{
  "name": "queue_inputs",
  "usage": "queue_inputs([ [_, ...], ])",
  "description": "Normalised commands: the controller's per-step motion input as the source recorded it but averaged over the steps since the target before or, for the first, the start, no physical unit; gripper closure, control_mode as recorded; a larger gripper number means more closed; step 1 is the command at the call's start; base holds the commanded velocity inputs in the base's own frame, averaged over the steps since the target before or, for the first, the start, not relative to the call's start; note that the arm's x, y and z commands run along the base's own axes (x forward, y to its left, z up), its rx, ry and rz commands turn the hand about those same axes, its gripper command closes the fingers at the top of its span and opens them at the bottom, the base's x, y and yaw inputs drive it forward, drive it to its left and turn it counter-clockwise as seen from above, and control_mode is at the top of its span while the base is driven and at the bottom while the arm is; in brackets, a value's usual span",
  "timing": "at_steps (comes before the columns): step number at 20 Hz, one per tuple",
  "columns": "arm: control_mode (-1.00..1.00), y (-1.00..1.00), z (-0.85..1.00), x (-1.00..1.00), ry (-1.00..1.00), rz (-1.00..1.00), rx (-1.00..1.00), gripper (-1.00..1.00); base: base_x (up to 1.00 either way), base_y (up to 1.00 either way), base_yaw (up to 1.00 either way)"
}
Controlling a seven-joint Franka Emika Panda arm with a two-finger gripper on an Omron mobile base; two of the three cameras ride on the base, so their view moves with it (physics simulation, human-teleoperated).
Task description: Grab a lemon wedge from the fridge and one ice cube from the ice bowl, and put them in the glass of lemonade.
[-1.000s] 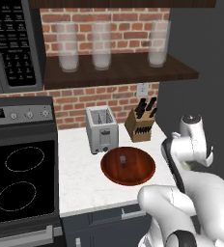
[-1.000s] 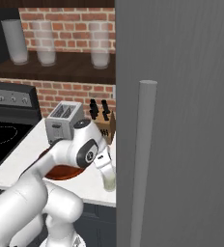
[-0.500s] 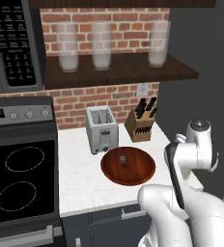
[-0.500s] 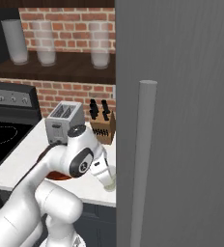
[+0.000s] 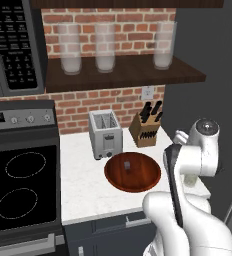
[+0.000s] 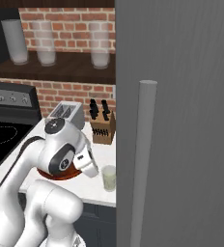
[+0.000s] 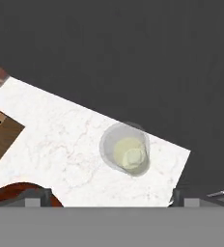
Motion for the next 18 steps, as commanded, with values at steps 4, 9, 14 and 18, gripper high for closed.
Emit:
queue_inputs([
  [4, -1.0, 0.72, 0.57, -0.17, 0.08, 0.26, 0.06, -1.0, 0.0, 0.0, 0.0],
  [9, -1.0, 0.8, 0.21, -0.16, 0.35, 0.7, 0.13, -1.0, 0.0, 0.0, 0.0],
  [14, -1.0, 0.25, -0.12, -0.1, 0.27, 0.8, 0.14, -1.0, 0.0, 0.0, 0.0],
  [18, -1.0, 0.0, 0.05, -0.57, 0.0, 0.35, -0.02, -1.0, 0.0, 0.0, 0.0],
])
